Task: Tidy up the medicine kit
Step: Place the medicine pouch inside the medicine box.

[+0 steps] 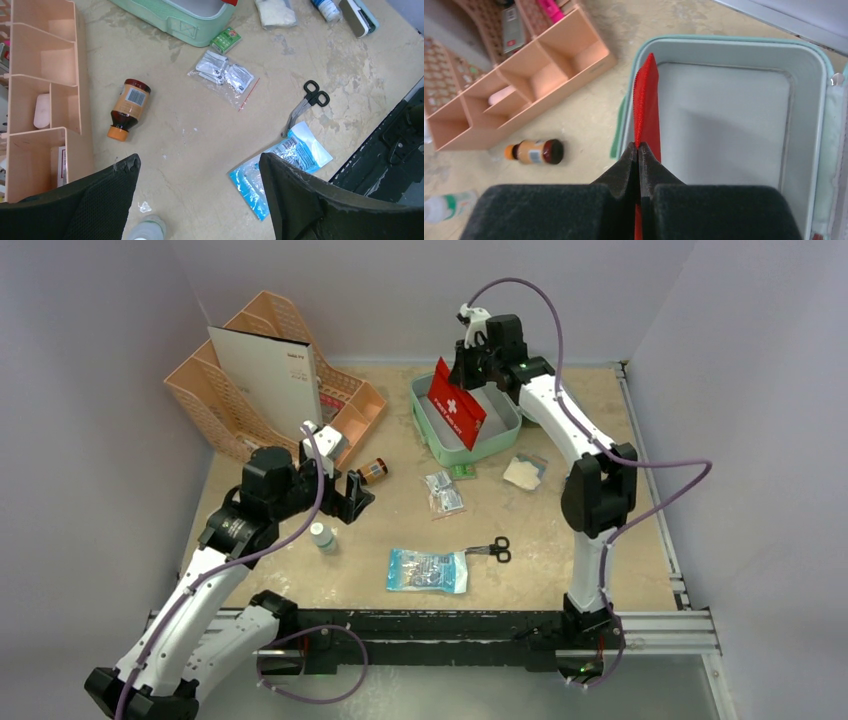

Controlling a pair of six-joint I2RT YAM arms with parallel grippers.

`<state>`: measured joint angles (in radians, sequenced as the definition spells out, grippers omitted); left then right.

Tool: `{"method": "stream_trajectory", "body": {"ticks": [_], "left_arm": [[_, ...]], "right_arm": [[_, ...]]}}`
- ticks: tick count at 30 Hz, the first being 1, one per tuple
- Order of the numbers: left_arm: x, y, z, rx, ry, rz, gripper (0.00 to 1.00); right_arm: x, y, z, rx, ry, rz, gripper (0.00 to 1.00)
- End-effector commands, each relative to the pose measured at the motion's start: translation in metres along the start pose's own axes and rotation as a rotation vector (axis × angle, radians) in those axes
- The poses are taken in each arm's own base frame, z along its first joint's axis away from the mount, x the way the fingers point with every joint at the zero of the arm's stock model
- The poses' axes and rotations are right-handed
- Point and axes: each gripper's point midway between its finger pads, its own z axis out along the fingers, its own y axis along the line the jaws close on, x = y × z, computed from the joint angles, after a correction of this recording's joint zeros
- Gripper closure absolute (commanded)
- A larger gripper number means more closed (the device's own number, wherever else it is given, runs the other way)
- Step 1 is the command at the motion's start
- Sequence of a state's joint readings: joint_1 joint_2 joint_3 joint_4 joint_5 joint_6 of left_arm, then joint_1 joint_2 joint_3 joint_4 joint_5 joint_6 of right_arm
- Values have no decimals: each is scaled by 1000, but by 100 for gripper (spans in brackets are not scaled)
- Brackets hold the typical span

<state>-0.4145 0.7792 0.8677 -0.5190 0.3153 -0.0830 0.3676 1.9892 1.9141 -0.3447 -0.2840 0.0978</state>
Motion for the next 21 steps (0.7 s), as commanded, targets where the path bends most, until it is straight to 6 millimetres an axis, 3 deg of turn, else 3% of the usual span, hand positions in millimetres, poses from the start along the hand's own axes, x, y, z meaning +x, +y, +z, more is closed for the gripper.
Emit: {"method": "stream_trajectory", "body": {"ticks": [1, 15, 21], "left_arm": [[-16, 5, 2, -19, -55, 42, 12], [-13, -2, 1, 16, -52, 37, 9], [-12, -1, 1, 12, -49, 37, 8]], "right_arm": [[-47, -20, 10, 32, -158, -6, 100], [-31, -67, 88, 53, -209, 66, 100], [-21, -95, 106, 144, -233, 87, 100]]}}
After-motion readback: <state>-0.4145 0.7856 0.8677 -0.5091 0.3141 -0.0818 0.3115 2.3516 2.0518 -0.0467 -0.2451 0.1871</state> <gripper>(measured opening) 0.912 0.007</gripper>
